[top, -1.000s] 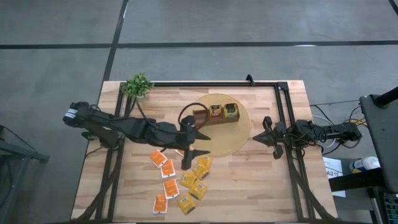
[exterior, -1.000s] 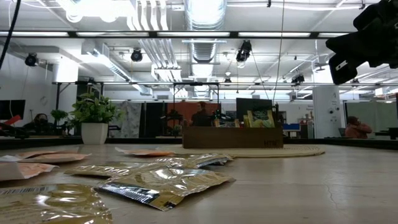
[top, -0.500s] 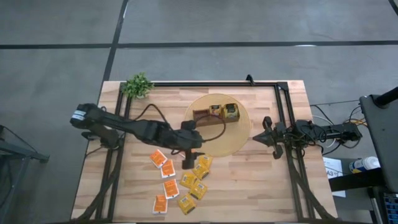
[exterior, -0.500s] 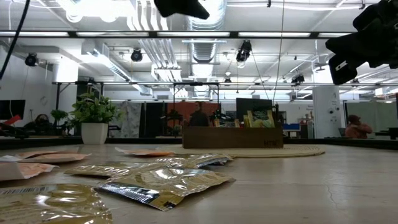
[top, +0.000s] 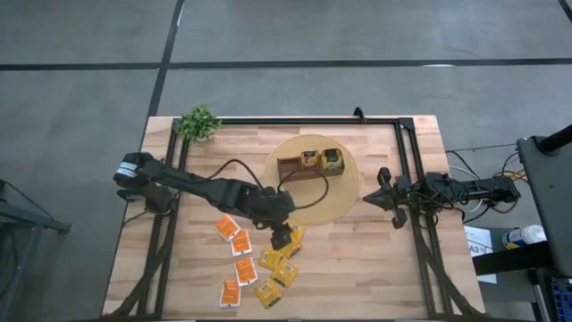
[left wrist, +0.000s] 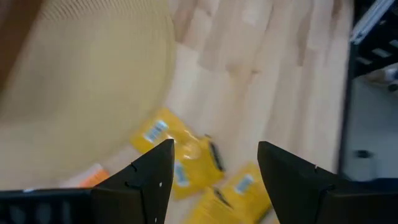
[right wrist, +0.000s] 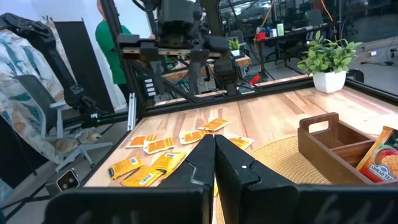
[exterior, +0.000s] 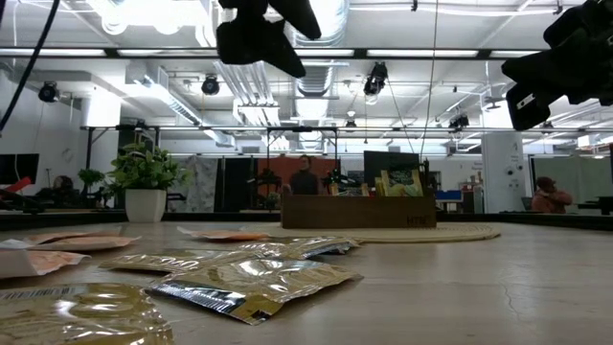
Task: Pick & Place Tea
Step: Put the orange tea bag into the middle section of the wooden organizer
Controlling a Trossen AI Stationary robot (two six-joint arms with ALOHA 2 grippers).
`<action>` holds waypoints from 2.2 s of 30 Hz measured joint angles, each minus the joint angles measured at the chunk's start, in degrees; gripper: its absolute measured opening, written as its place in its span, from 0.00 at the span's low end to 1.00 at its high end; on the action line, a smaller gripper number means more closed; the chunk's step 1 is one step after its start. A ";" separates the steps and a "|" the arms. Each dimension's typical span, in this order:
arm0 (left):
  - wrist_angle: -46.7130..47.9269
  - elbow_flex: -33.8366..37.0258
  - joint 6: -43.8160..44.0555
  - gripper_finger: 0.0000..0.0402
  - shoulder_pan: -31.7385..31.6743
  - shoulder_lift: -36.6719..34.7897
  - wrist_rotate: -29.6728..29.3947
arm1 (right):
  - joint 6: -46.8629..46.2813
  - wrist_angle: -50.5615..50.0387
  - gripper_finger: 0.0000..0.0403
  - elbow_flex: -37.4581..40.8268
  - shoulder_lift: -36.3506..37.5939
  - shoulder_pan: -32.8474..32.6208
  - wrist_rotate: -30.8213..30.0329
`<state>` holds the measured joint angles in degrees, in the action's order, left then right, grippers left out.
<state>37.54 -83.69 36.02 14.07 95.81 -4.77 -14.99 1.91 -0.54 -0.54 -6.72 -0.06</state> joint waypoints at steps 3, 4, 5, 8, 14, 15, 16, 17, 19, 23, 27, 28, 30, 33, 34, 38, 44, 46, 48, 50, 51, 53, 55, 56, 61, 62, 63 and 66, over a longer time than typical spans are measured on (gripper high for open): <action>3.01 -2.83 3.04 0.56 1.17 1.97 0.93 | 0.01 0.00 0.02 0.00 -0.04 0.00 -0.04; 4.21 -3.92 3.27 0.56 1.66 2.83 0.92 | 0.01 0.00 0.02 0.00 0.00 0.00 -0.01; 5.28 -5.02 3.41 0.56 2.08 3.72 0.99 | 0.01 0.00 0.02 0.00 0.00 0.00 0.01; 8.38 -8.30 5.92 0.56 2.96 6.47 1.03 | 0.01 0.00 0.02 0.00 0.00 0.00 0.00; 12.18 -13.41 10.70 0.56 3.87 11.60 0.50 | 0.01 0.00 0.02 0.00 0.00 0.00 -0.01; 12.73 -13.82 11.44 0.56 4.01 12.41 0.19 | -0.01 0.00 0.02 0.00 0.00 0.00 -0.01; 13.12 -14.03 12.33 0.56 4.06 13.29 0.18 | 0.00 0.00 0.02 0.00 0.00 0.00 -0.01; 13.40 -14.18 13.17 0.56 4.20 14.24 0.16 | 0.01 0.00 0.02 0.00 0.00 0.00 -0.01; 13.94 -14.17 14.92 0.56 4.35 16.08 0.12 | 0.01 0.00 0.02 0.00 0.00 0.00 -0.01; 15.83 -13.67 20.32 0.56 4.75 19.09 -0.31 | -0.01 0.00 0.02 0.00 0.00 0.02 0.01; 16.55 -13.58 23.85 0.56 5.28 21.46 -2.13 | 0.00 0.00 0.02 -0.01 0.00 0.02 0.00; 16.56 -13.56 24.49 0.56 5.28 21.72 -2.49 | 0.01 0.00 0.02 -0.02 0.00 0.02 -0.01; 16.44 -13.61 25.90 0.56 5.24 22.50 -2.80 | 0.01 0.00 0.02 -0.02 0.00 0.02 0.01; 14.59 -14.22 26.66 0.56 5.30 24.15 -2.17 | 0.00 -0.02 0.02 -0.02 -0.01 0.02 0.01; 13.39 -14.46 26.42 0.56 5.41 24.66 -1.99 | 0.01 -0.02 0.02 -0.02 0.00 0.02 0.01; 9.69 -16.27 25.55 0.56 5.79 26.35 -1.46 | 0.01 -0.02 0.02 -0.02 0.00 0.02 0.01; 10.08 -17.36 25.24 0.56 5.70 28.57 -1.51 | 0.00 -0.02 0.02 -0.02 0.00 0.00 0.01; 10.06 -17.36 24.78 0.56 5.74 28.57 -1.52 | -0.01 -0.02 0.02 -0.02 -0.02 0.00 0.01; 10.58 -17.36 24.27 0.56 5.76 28.85 -1.57 | 0.01 -0.02 0.02 -0.02 0.00 0.00 0.01; 11.96 -17.27 24.05 0.55 5.76 29.43 -1.60 | 0.01 -0.02 0.02 -0.02 -0.04 0.00 -0.01; 12.11 -17.21 23.75 0.54 5.76 29.66 -1.60 | 0.00 -0.02 0.02 -0.02 -0.04 0.00 0.01; 11.96 -17.21 23.26 0.53 5.76 29.85 -1.24 | 0.01 -0.02 0.02 -0.02 -0.04 0.00 -0.01; 11.96 -17.21 23.14 0.52 5.76 29.87 -1.20 | 0.01 -0.02 0.02 -0.02 -0.04 0.00 -0.01; 11.97 -17.21 23.14 0.52 5.76 29.93 -1.19 | 0.01 -0.02 0.02 -0.02 -0.04 0.00 -0.01; 11.94 -16.96 23.03 0.52 5.73 30.39 -1.14 | -0.01 -0.02 0.02 -0.02 -0.04 0.00 -0.01; 11.93 -16.88 23.03 0.52 5.66 30.60 -1.11 | 0.01 -0.02 0.02 -0.02 -0.04 0.00 -0.01; 11.93 -16.84 23.00 0.52 5.68 30.77 -1.03 | 0.01 -0.02 0.02 -0.02 -0.04 0.00 0.01; 11.76 -16.64 22.79 0.51 5.66 30.94 -0.56 | 0.01 -0.02 0.02 -0.02 -0.03 0.00 -0.01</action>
<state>49.30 -100.33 58.81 19.73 126.75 -5.34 -14.98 1.89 -0.56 -0.57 -6.72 -0.08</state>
